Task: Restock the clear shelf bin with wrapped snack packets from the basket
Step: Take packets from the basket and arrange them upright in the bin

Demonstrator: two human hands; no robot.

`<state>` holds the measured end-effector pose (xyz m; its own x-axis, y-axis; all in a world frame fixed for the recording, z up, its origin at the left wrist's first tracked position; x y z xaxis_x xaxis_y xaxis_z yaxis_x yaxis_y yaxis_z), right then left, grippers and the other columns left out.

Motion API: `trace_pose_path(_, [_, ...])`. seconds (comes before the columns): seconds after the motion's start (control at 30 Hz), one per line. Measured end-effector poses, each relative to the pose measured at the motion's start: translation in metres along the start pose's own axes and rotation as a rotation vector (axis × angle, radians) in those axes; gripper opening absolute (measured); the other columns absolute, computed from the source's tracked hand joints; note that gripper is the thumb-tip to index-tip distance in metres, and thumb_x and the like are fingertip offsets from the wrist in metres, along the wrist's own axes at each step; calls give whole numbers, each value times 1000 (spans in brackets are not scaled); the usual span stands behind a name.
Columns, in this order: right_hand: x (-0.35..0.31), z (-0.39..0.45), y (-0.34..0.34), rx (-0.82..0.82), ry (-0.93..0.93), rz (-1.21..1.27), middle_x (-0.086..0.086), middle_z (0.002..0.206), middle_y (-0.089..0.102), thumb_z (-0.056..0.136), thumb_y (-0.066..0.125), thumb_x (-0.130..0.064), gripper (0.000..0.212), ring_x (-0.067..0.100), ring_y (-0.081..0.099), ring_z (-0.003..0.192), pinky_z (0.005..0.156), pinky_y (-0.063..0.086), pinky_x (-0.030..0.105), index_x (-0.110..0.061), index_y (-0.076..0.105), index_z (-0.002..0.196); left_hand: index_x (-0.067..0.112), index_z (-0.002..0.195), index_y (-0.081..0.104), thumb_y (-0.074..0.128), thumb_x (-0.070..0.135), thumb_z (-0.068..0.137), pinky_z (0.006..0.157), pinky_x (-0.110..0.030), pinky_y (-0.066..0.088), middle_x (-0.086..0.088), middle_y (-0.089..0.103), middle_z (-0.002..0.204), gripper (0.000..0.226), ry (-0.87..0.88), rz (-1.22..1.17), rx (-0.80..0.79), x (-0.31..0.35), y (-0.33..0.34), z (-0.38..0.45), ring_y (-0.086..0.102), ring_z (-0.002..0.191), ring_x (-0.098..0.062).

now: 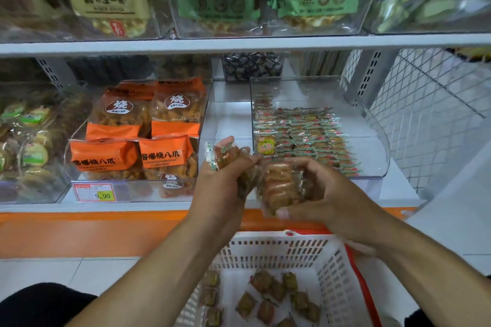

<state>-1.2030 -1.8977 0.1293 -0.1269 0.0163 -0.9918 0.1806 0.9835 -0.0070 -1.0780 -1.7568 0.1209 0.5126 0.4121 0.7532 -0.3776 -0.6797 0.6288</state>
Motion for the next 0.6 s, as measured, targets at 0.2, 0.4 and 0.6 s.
trace_pose_path(0.2, [-26, 87, -62, 393, 54, -550, -4, 114, 68, 57, 96, -31, 78, 17, 66, 105, 92, 54, 36, -23, 51, 120, 23, 97, 77, 71, -1, 83, 87, -44, 62, -12, 76, 112, 29, -118, 317, -224, 7, 7, 20, 73, 105, -28])
trace_pose_path(0.4, [-38, 186, -96, 409, 234, -1075, 15, 129, 54, 68, 91, -36, 86, 32, 57, 116, 90, 51, 33, -9, 44, 134, 44, 83, 77, 73, -1, 77, 86, -54, 60, -2, 79, 99, 45, -116, 285, -270, 7, 9, 28, 76, 96, -27])
trace_pose_path(0.6, [-46, 226, -95, 299, 324, -1083, 16, 114, 69, 66, 86, -7, 56, 29, 68, 93, 56, 48, 25, -3, 66, 119, 8, 120, 67, 75, -5, 76, 76, -42, 61, -20, 73, 117, 46, -257, 217, -281, 12, -1, 38, 73, 105, -36])
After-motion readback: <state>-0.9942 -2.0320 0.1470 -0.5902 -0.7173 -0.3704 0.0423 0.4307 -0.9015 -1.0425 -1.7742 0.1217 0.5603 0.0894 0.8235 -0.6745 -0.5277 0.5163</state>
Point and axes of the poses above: each hand's wrist, its own z-axis towards the middle knuckle, its own y-axis out of the palm, x = y × z, the point moved 1 cm from there along z, towards the middle knuckle
